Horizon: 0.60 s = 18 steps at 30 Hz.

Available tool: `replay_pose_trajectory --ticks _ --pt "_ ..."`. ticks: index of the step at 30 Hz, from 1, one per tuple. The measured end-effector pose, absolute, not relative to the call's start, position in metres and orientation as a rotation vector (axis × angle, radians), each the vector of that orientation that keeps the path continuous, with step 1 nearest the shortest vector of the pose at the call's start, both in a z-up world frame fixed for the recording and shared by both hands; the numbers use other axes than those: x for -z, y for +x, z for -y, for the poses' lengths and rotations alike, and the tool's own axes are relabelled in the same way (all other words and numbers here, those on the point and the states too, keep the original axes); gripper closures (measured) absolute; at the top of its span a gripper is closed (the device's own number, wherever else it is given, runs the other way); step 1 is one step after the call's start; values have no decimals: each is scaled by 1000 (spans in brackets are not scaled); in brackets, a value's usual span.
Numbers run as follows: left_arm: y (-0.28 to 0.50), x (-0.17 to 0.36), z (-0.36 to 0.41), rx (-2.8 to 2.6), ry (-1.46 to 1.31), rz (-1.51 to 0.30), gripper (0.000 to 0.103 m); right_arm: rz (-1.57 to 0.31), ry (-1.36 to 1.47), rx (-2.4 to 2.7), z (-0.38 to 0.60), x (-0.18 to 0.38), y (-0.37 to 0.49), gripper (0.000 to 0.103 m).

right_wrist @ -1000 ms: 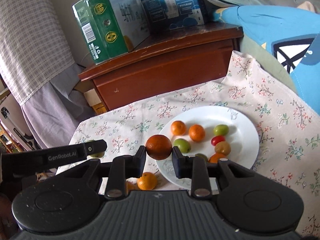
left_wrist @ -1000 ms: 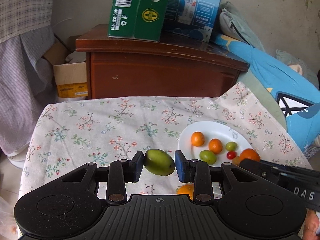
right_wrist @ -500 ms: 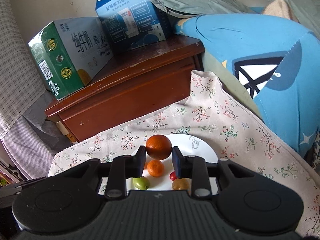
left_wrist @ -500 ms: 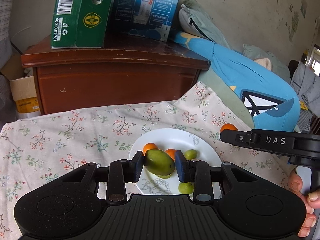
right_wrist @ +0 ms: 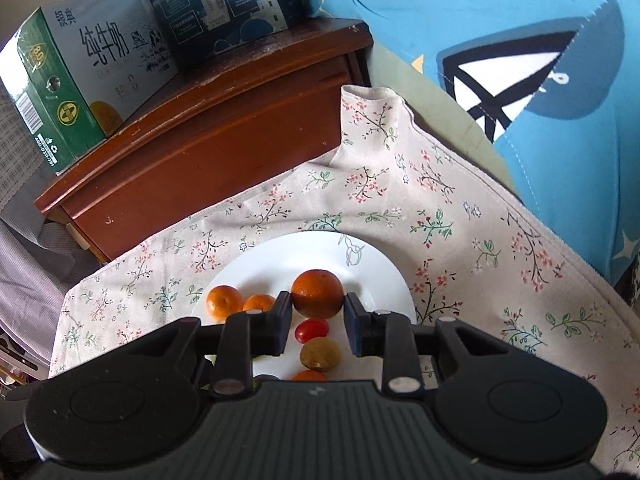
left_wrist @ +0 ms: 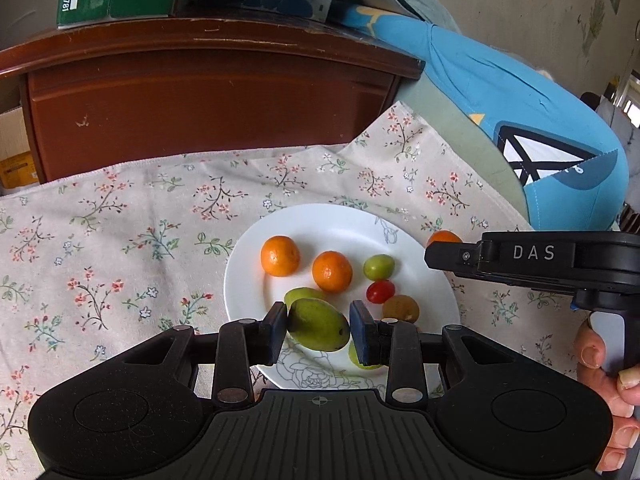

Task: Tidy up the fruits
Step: 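Carry the jujube and mandarin over the white plate and open both grippers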

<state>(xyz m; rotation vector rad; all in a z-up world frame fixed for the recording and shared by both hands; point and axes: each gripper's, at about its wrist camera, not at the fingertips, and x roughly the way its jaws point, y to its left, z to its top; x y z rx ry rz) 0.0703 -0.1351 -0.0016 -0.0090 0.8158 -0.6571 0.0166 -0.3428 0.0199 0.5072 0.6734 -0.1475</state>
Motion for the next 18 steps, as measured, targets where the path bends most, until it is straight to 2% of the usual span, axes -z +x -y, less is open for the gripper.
replay_pose_trajectory --ticks 11,15,18 --pt "77 13 149 681 -16 -846 72 -734 549 190 349 1 31 75" --pt "75 7 151 683 -12 -815 69 -723 580 194 353 2 32 71" --pt "75 0 149 663 -16 -800 54 -708 595 187 355 -1 32 71"
